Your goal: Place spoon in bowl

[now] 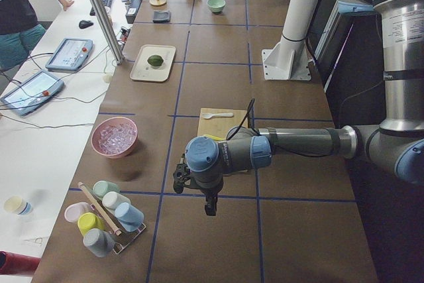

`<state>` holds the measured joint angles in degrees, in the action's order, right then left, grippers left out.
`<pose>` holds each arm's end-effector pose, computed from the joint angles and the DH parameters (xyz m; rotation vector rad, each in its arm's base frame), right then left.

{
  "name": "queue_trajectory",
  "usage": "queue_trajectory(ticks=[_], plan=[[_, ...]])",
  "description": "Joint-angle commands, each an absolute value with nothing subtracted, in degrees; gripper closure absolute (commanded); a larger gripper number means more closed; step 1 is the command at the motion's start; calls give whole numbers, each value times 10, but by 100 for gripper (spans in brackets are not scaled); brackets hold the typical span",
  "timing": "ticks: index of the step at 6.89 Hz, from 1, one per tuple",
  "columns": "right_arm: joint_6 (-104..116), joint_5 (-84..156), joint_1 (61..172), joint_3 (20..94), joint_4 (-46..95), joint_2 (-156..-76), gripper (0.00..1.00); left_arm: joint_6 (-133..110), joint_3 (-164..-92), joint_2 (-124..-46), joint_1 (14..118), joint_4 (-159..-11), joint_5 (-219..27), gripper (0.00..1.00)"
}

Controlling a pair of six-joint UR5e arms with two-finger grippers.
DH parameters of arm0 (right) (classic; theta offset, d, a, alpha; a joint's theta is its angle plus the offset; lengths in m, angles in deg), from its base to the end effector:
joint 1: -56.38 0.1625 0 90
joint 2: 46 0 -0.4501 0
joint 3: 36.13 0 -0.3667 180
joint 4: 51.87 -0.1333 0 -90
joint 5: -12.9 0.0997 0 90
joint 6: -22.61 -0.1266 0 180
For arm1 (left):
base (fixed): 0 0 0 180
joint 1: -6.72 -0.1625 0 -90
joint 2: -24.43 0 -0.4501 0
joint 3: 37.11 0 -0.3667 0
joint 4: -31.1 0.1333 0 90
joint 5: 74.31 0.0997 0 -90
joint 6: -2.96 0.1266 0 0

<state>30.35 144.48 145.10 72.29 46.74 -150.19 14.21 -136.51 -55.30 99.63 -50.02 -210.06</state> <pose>0.0415 -0.3486 0.6739 -0.0321 -0.7288 -0.1227 -0.0613 -0.3671 0.7149 -0.0616 0.8103 0.0695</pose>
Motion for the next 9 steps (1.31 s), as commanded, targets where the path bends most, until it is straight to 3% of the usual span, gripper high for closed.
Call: queue_trajectory(ticks=[1,3,6,9], plan=[[301,1446,1449,723,467,-1501,0,141,-1366,-554,995,-500,-2101,0],[210,1461,1407,718,412,-1473,0,140,-1363,-556,994,-500,-2102,0],[-42,1456,1266,676,147,-1473,0,140,-1363,-556,994,-504,-2102,0],[-149,1385,1156,653,96,-1456,2,140,-1362,-556,993,-506,-2102,0]])
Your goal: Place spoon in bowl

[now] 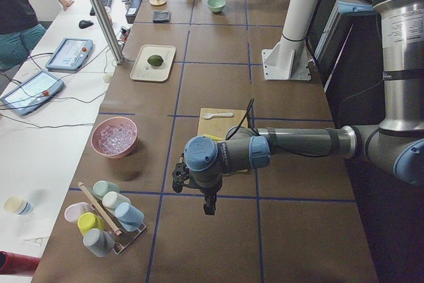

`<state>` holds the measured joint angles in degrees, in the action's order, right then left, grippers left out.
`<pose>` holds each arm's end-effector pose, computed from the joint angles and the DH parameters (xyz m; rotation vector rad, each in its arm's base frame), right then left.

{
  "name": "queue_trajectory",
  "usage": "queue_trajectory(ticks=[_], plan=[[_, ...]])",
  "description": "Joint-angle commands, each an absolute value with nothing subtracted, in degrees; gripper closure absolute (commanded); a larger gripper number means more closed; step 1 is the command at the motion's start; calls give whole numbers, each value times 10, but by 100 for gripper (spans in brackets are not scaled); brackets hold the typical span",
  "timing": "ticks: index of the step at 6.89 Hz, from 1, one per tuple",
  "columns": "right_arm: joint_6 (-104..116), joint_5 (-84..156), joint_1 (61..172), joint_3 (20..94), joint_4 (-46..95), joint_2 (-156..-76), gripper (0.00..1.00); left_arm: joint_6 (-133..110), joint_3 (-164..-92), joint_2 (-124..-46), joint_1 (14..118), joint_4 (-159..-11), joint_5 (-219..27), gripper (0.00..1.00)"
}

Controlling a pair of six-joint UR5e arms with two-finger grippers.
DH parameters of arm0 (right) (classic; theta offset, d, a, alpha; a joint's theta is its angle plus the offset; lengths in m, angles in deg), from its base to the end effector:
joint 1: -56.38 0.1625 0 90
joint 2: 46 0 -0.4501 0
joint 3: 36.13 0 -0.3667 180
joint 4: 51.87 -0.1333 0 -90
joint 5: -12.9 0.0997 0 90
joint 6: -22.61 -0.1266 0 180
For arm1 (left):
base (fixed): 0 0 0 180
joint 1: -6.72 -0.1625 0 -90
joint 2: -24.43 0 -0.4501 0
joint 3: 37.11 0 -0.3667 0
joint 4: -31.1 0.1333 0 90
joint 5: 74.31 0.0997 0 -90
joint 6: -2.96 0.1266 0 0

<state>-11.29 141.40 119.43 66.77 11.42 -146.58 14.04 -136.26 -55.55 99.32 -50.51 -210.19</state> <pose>-0.1413 -0.3982 0.6284 0.0872 -0.8126 -0.0557 -0.0593 -0.3703 0.7143 -0.0566 0.8115 0.0750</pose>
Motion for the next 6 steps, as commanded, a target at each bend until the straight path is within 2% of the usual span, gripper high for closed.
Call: queue_trajectory(ticks=[1,2,3,4,5,6], plan=[[-148,1385,1153,638,96,-1448,7,140,-1362,-555,993,-504,-2102,0],[-148,1385,1153,621,96,-1448,23,140,-1362,-555,993,-505,-2102,0],[-147,1385,1153,613,92,-1449,29,140,-1362,-555,993,-506,-2103,0],[-149,1386,1153,608,92,-1449,48,140,-1362,-555,993,-506,-2104,0],[-147,1387,1153,609,91,-1449,73,140,-1362,-555,993,-506,-2104,0],[-147,1387,1153,608,83,-1450,89,141,-1363,-555,993,-506,-2104,0]])
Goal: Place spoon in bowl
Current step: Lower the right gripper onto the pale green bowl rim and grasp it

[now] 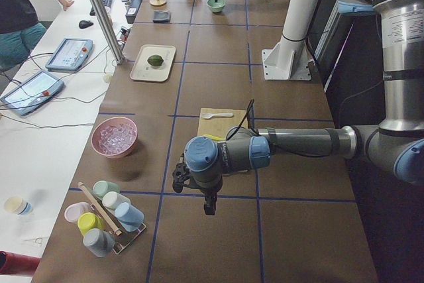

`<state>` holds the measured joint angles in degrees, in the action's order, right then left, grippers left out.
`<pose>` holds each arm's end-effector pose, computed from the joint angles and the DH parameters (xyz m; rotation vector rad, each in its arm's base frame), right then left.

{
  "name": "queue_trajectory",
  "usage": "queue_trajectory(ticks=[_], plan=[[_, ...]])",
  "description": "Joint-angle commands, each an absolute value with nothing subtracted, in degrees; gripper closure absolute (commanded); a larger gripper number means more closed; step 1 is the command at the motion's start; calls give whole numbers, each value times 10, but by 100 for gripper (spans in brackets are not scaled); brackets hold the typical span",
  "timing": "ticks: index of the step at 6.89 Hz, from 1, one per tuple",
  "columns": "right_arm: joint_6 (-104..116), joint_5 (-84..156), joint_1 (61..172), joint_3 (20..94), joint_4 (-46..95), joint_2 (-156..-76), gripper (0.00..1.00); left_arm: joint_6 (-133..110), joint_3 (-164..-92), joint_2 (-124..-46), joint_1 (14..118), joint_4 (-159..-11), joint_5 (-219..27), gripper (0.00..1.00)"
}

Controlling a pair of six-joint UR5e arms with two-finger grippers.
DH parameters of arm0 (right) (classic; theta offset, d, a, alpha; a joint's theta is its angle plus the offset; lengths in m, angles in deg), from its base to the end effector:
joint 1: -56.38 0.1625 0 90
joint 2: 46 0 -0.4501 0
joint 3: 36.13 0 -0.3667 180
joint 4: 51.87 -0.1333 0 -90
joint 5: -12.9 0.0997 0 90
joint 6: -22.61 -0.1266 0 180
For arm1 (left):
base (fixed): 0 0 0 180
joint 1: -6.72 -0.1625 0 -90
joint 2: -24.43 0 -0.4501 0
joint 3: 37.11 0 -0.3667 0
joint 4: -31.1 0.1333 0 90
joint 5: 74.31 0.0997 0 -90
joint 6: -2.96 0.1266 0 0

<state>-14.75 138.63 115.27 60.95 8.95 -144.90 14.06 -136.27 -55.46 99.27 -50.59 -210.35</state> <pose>-0.1727 -0.4011 0.6643 0.0377 -0.7647 -0.0452 -0.0587 -0.3697 0.7145 -0.0565 0.8143 0.0759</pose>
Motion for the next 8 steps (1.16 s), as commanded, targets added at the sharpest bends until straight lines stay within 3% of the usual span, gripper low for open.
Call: queue_trajectory(ticks=[1,4,8], plan=[[-146,1388,1154,610,81,-1452,98,141,-1362,-554,993,-506,-2104,0],[-183,1424,1154,665,89,-1429,100,141,-1362,-554,993,-502,-2104,0],[-235,1430,1102,673,321,-1183,98,140,-1363,-554,993,-506,-2105,0]])
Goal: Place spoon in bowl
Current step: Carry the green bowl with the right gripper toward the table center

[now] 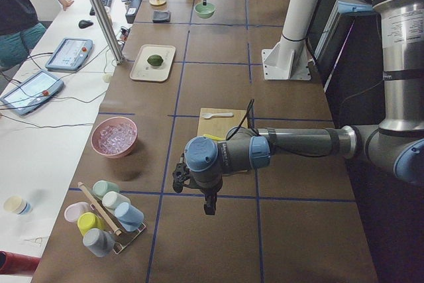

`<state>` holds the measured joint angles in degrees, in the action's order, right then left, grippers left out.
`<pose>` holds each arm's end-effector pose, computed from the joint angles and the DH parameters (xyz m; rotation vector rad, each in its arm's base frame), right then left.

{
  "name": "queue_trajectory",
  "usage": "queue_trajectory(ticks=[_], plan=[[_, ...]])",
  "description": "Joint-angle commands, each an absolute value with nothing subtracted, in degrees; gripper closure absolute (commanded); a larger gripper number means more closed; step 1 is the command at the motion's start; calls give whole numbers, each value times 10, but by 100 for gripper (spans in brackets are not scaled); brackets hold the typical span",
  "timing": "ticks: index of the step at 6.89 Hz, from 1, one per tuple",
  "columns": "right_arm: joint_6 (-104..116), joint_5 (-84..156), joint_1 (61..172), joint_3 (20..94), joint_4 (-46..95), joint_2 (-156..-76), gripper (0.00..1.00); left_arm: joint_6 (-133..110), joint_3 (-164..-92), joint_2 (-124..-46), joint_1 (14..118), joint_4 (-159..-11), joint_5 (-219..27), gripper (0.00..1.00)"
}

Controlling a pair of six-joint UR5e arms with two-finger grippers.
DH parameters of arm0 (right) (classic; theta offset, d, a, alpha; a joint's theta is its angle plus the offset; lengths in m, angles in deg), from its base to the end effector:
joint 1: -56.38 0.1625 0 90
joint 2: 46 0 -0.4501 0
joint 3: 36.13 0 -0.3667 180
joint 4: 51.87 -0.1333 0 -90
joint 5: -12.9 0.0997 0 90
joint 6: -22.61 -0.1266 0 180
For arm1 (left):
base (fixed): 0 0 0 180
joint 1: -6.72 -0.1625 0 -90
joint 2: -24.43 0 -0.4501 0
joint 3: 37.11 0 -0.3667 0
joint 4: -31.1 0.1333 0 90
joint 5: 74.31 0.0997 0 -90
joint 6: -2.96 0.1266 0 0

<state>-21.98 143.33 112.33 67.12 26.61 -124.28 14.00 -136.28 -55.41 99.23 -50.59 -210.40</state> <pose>-0.2719 -0.4937 0.4666 0.0401 -0.9115 -0.0536 -0.0583 -0.3692 0.7146 -0.0577 0.8152 0.0752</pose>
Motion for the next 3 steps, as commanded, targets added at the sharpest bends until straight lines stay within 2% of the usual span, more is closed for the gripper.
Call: queue_trajectory(ticks=[1,3], plan=[[-345,1406,1062,673,321,-1142,100,140,-1364,-555,992,-506,-2107,0],[-547,1310,944,665,322,-1047,100,142,-1364,-555,992,-505,-2108,0]])
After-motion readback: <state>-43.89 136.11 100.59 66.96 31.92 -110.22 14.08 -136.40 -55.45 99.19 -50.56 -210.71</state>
